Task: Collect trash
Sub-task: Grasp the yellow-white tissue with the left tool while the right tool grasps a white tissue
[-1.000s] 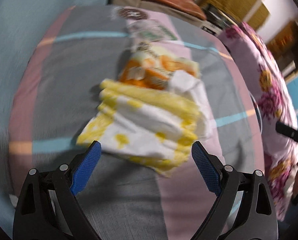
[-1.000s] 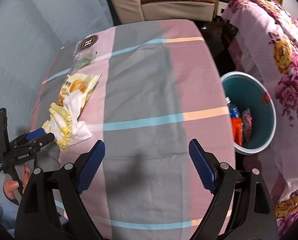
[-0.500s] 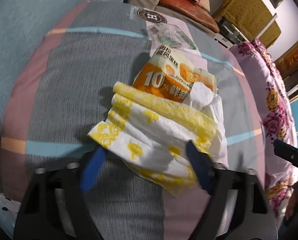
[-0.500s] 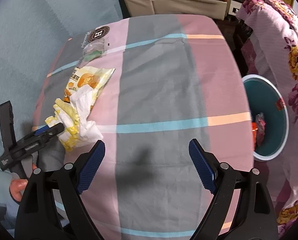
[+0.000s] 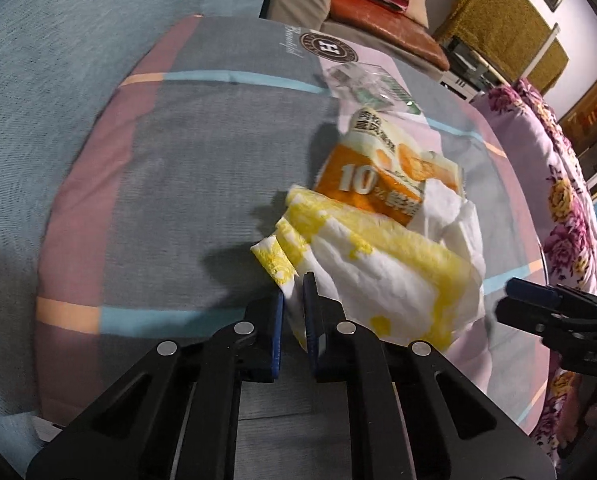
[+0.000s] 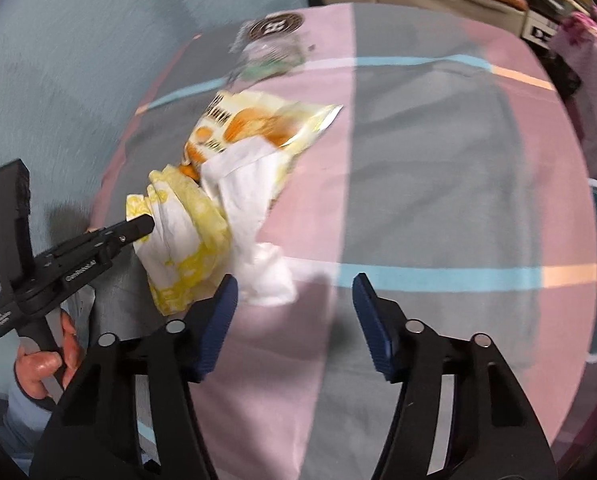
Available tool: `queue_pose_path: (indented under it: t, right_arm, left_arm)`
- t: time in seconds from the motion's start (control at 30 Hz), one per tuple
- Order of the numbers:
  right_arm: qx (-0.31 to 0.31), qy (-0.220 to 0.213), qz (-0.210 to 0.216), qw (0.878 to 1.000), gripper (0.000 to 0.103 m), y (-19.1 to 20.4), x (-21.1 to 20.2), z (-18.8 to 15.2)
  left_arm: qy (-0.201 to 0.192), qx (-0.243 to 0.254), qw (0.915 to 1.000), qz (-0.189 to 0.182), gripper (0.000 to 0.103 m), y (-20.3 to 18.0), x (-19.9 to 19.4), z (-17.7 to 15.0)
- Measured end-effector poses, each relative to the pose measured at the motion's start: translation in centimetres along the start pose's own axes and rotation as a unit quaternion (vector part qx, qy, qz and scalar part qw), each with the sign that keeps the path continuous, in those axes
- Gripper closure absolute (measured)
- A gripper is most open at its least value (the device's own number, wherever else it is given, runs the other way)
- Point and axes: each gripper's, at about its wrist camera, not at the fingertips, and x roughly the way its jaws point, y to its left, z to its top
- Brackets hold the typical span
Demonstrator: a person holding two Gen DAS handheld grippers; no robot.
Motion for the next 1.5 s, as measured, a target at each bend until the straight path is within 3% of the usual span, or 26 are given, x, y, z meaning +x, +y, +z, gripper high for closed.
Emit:
queue_pose_path:
  t: [0.1, 0.17, 0.3, 0.4, 0.67, 0.8, 0.83, 0.87, 0.9, 0.97, 1.13, 1.23, 1.47, 1.5]
  right_arm:
    - [-0.015, 0.003, 0.006, 1.000, 0.050, 1.1, 1.0, 0.5]
    - [-0.021, 0.009, 0.008, 1.000, 0.057, 1.6, 1.6, 0.6]
    - [-0.037, 0.021, 0.009, 0.999, 0.088, 2.5, 2.3, 0.5]
    - [-0.033, 0.012, 0.002, 0.999, 0.096, 1.9, 1.4, 0.3]
    - [0.031, -0.027, -0.033, 0.999, 0.097, -3.6, -2.6, -0.8]
    - [0.053, -0.042, -0.043, 0.997, 0.097, -5.8, -4.5, -1.6]
    - [0.054, -0.044, -0.043, 0.997, 0.097, -5.9, -4.7, -1.6]
    - [0.054, -0.047, -0.043, 0.997, 0.097, -6.1, -4.9, -1.6]
    - [0.054, -0.048, -0.041, 0.997, 0.097, -6.3, -5.0, -1.6]
    - [0.052, -0.052, -0.038, 0.997, 0.097, -6.4, -5.2, -1.8]
    - [0.048, -0.060, -0.030, 0.997, 0.097, -6.3, -5.2, -1.7]
    - [0.050, -0.068, -0.027, 0.996, 0.097, -7.0, -5.9, -2.0]
    - [0.064, -0.086, -0.032, 0.994, 0.097, -9.4, -7.3, -2.5]
    - [0.067, -0.089, -0.035, 0.993, 0.097, -9.8, -7.5, -2.7]
  left_arm:
    - [0.004, -0.003, 1.0000, -0.002, 0.093, 0.5, 0.0, 0.0]
    - [0.005, -0.005, 1.0000, -0.004, 0.093, 0.8, 0.0, 0.0]
    - [0.006, -0.008, 0.9999, -0.008, 0.093, 0.9, -0.1, 0.2]
    - [0.008, -0.008, 0.9999, -0.012, 0.093, 0.6, 0.0, 0.2]
    - [0.009, 0.011, 0.9997, -0.022, 0.093, -1.3, 0.2, 0.3]
    - [0.016, -0.012, 0.9995, -0.024, 0.088, -1.5, 0.5, 0.4]
    - [0.020, -0.023, 0.9992, -0.025, 0.083, -1.3, 0.6, 0.4]
    - [0.023, -0.040, 0.9984, -0.033, 0.068, -1.0, 0.6, 0.3]
    - [0.021, -0.054, 0.9975, -0.040, 0.046, -0.8, 0.3, 0.2]
    - [0.008, -0.069, 0.9975, -0.017, 0.019, -1.0, -0.2, -0.1]
    - [0.022, -0.074, 0.9970, -0.008, 0.017, -2.7, 0.5, -0.2]
    - [0.022, -0.064, 0.9974, 0.025, 0.017, -4.4, 1.3, 0.1]
    - [0.020, -0.056, 0.9961, 0.065, 0.017, -7.2, 2.9, 1.5]
    - [0.019, -0.049, 0.9957, 0.077, 0.023, -7.6, 3.0, 1.5]
